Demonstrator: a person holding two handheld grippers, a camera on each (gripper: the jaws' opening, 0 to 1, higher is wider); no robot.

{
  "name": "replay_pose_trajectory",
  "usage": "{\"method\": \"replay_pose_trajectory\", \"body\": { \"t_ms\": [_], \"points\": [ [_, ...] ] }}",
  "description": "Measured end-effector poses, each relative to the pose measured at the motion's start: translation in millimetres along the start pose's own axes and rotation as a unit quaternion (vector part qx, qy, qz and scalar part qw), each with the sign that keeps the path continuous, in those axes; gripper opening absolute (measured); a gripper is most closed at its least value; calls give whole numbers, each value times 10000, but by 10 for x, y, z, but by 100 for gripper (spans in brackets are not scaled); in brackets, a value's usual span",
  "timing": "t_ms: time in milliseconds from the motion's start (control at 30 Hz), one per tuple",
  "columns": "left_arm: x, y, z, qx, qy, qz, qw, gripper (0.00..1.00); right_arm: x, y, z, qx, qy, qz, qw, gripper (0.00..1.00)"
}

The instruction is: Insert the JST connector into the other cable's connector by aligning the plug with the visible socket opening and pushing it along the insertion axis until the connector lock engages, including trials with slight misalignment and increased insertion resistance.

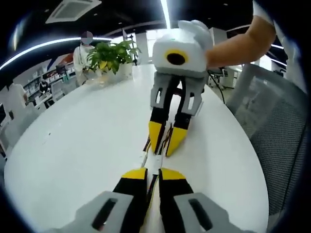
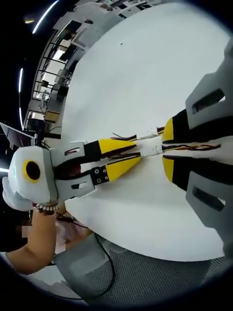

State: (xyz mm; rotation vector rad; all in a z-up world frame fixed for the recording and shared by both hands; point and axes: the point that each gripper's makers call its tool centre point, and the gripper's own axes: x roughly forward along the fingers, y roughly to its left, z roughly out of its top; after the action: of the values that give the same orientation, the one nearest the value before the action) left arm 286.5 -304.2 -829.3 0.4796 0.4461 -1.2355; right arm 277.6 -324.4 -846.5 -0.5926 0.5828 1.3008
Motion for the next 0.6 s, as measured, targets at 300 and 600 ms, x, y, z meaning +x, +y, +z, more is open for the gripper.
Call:
{"method": "replay_pose_trajectory", "body": {
  "t_ms": [300, 600],
  "points": [
    [-108, -22, 98, -36, -73, 132, 9999, 9, -119, 5, 28, 21, 62, -186, 9998, 12],
    [-335, -16, 250, -227, -274, 407, 9985, 19, -377, -19, 143, 256, -138, -552, 9981, 17]
  ]
}}
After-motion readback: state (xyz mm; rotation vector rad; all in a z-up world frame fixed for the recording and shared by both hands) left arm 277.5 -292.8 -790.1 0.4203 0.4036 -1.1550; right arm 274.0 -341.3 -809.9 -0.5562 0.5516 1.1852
